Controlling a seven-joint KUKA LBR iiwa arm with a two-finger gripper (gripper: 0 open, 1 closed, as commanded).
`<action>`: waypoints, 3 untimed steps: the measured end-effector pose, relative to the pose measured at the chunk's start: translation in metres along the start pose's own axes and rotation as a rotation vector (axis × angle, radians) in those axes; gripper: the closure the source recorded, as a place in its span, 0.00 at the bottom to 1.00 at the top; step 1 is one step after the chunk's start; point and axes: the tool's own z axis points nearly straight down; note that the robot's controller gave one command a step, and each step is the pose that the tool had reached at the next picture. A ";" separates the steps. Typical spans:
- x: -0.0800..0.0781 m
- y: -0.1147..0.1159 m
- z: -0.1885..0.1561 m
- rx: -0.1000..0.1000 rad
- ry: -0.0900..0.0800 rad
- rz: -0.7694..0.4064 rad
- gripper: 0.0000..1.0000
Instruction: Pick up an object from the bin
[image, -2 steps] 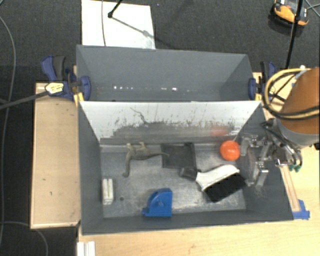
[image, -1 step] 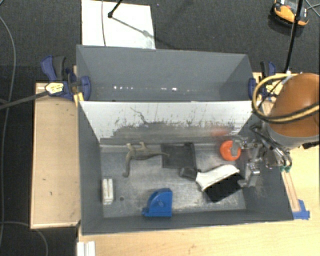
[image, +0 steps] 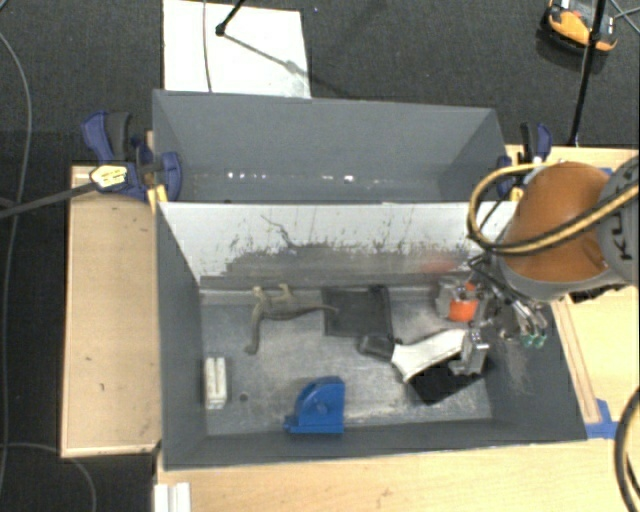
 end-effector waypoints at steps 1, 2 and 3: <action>0.001 -0.005 0.042 -0.001 0.002 -0.044 0.00; 0.001 -0.006 0.051 -0.001 0.006 -0.064 0.00; -0.026 0.030 0.054 0.002 0.002 -0.118 1.00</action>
Offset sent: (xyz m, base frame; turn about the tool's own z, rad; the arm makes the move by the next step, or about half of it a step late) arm 0.0125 0.0061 -0.0559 0.0007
